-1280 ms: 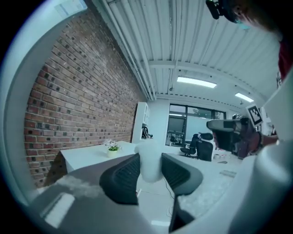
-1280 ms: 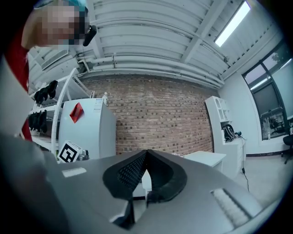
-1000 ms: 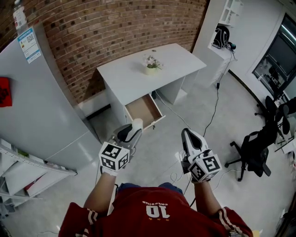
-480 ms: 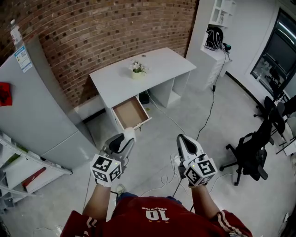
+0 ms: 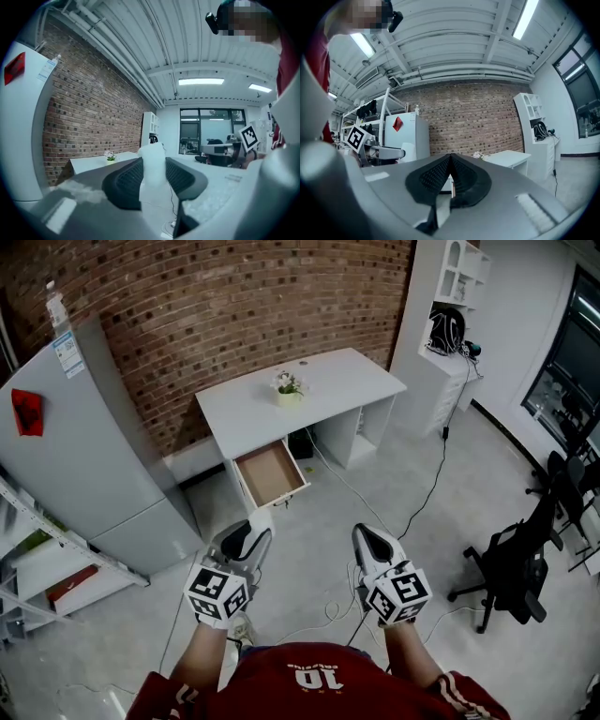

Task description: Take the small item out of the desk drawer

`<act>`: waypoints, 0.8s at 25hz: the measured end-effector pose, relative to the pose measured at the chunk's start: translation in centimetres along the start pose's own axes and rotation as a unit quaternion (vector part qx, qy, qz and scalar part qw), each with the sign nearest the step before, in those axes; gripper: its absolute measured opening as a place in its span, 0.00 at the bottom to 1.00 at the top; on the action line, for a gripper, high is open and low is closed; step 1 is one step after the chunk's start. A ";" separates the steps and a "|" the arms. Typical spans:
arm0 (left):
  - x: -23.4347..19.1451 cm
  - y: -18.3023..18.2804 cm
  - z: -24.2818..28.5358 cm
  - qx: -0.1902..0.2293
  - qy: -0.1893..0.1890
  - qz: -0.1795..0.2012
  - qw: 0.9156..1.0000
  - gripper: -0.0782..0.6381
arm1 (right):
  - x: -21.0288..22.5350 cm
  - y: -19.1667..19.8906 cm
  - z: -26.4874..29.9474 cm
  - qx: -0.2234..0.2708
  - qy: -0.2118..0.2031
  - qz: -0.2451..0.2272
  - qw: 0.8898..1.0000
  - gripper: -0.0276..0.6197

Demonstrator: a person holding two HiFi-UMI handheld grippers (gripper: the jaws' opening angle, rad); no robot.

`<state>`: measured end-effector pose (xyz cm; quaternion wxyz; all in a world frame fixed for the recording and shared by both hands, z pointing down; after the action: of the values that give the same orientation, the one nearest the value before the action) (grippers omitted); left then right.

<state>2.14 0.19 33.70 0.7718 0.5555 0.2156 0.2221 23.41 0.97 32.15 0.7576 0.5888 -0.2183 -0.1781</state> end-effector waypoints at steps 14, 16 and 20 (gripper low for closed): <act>-0.8 -1.7 -2.0 0.008 -0.023 0.006 1.000 0.34 | -1.4 -0.1 1.8 -0.024 -0.003 -0.009 1.000 0.04; -1.5 -1.6 -2.2 0.008 -0.027 0.001 1.000 0.34 | -1.8 -0.1 2.3 -0.025 -0.006 -0.011 1.000 0.04; -1.9 -1.7 -2.3 0.011 -0.027 -0.005 1.000 0.34 | -1.9 -0.2 2.8 -0.025 -0.009 -0.012 1.000 0.04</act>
<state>-0.56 0.30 31.58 0.7724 0.5686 0.1993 0.2009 20.27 -0.31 32.28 0.7676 0.5708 -0.2137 -0.1982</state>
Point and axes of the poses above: the fingertips, and each gripper's own axes: z forward along the fingers, x to its right, y out of its underside, the point moved 2 cm from there along -z, backward along the fingers, and after that the axes turned 11 degrees about -x, right-handed, at the moved point
